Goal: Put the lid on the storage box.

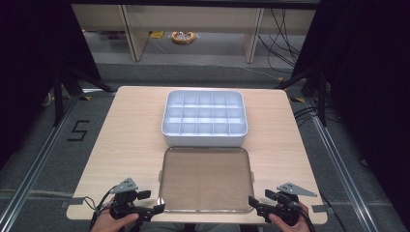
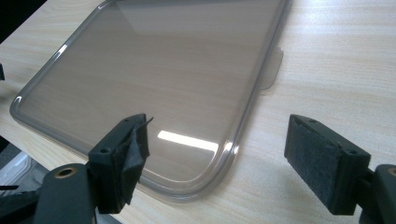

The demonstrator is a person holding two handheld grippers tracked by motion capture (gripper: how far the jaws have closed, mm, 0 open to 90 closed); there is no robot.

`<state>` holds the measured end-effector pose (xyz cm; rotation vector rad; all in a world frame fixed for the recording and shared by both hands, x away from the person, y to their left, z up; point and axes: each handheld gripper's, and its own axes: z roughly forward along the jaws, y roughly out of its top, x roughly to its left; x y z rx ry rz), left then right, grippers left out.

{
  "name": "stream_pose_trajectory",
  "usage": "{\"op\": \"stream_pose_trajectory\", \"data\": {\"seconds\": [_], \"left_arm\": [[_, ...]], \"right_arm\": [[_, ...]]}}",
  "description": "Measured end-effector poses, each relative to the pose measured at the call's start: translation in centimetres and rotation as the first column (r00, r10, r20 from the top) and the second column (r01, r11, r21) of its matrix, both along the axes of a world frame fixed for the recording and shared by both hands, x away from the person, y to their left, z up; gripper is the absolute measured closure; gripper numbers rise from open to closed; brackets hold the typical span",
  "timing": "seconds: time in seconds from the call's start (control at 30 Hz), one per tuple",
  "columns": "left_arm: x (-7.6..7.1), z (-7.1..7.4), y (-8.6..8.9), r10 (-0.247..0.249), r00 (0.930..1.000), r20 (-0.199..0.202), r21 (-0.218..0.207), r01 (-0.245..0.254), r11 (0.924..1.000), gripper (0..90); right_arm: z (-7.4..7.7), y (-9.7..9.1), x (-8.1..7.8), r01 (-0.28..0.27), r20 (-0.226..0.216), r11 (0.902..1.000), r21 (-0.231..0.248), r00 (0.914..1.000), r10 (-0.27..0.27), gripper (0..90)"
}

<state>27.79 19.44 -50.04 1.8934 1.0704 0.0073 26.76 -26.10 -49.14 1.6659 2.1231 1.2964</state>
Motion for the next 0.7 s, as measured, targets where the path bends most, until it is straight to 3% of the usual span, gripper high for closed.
{"op": "stream_pose_trajectory", "data": {"seconds": [0.07,0.13,0.23,0.37,0.5,0.53,0.6,0.63,0.7], "left_arm": [[0.02,-0.02,-0.10,-0.016,0.9997,0.019,0.034,0.015,0.9993,15.1],[-0.01,-0.08,-0.27,-0.011,0.9998,0.015,0.036,0.011,0.9993,15.1],[0.01,-0.13,-0.28,0.001,0.9999,0.015,0.034,-0.001,0.9994,15.0],[0.10,-0.12,-0.20,0.011,0.9999,-0.007,0.029,-0.011,0.9995,15.0],[0.10,-0.25,-0.21,0.016,0.9994,-0.031,0.034,-0.015,0.9993,15.1],[0.11,-0.26,-0.17,0.015,0.9993,-0.036,0.037,-0.014,0.9992,15.1],[0.13,-0.29,-0.26,0.029,0.9986,-0.043,0.022,-0.028,0.9994,15.1],[0.16,-0.29,-0.24,0.028,0.9986,-0.045,0.022,-0.027,0.9994,15.3],[0.23,-0.34,-0.27,0.033,0.9980,-0.053,0.017,-0.032,0.9993,15.3]], "right_arm": [[-0.07,-0.08,0.06,0.006,0.009,0.9998,-0.017,0.9999,-0.006,22.3],[-0.09,-0.11,0.06,0.006,0.010,0.9997,-0.023,0.9999,-0.006,21.6],[-0.08,-0.17,0.06,-0.007,-0.001,0.9999,0.008,1.0000,0.007,19.7],[-0.13,-0.55,0.16,-0.020,0.012,0.9997,-0.012,0.9997,0.020,19.5],[-0.14,-0.55,0.10,-0.004,-0.041,0.9967,0.081,0.9991,0.007,19.9],[-0.28,-0.83,0.28,-0.013,-0.015,0.9988,0.047,0.9998,0.013,19.9],[-0.38,-0.75,0.27,-0.014,-0.028,0.9959,0.089,0.9995,0.016,20.0],[-0.50,-0.83,0.36,-0.014,-0.017,0.9970,0.076,0.9997,0.015,20.0],[-0.38,-0.61,0.24,0.004,-0.053,0.9944,0.105,0.9986,0.002,20.0]]}}
